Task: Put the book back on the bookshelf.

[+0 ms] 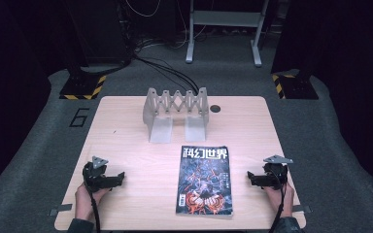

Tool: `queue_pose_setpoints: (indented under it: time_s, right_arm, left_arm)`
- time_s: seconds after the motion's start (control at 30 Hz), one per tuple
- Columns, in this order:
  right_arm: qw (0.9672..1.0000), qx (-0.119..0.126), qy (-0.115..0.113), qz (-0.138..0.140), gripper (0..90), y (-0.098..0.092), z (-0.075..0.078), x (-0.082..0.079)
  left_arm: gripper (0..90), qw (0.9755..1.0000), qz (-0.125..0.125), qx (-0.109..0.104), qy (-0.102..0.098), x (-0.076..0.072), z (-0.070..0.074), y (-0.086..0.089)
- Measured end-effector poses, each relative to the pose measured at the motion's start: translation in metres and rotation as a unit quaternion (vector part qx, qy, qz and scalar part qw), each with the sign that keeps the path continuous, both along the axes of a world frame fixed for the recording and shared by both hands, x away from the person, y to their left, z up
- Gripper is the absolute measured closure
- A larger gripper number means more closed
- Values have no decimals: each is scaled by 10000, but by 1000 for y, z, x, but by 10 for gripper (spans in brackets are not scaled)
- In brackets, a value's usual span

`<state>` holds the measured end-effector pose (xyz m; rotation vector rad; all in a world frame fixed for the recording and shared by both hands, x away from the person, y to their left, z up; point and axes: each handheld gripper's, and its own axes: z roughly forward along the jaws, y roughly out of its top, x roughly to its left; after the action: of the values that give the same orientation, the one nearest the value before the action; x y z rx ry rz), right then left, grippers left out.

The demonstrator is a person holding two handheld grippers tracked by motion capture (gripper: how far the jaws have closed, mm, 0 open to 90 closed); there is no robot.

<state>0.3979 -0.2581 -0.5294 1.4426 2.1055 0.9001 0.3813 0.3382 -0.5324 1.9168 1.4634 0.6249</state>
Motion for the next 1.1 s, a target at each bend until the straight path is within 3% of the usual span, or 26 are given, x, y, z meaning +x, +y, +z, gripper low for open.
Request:
queue_pose_setpoints:
  time_s: [0.37, 0.4, 0.5, 0.7, 0.8, 0.9, 1.03, 1.1]
  right_arm:
    - [9999, 59, 53, 70, 15, -1, 2, 0]
    - [9997, 214, 135, 43, 26, 1, 4, -3]
    - [9993, 358, 121, 77, 37, 4, 6, -6]
    - [9979, 484, 123, 417, 62, 24, 18, -16]
    - [9954, 572, 180, 750, 99, 40, 24, -19]
    - [9931, 685, 303, 907, 141, 54, 25, -21]
    - [9901, 666, 532, 1112, 190, 70, 22, -20]
    - [9894, 659, 534, 1179, 210, 73, 21, -20]
  left_arm:
    - [2, 10000, 15, 26, 5, 1, 0, -1]
    - [2, 10000, 21, 26, -11, 1, 0, -1]
    - [2, 10000, 29, 28, -25, 1, 0, -1]
    - [2, 10000, 28, 27, -25, 1, 0, -1]
    - [2, 10000, 19, 26, -13, 1, 0, -1]
    - [2, 10000, 14, 25, -1, 1, 0, -1]
    - [3, 10000, 10, 26, 4, 1, 0, -1]
    - [3, 10000, 29, 22, -27, 1, 0, -1]
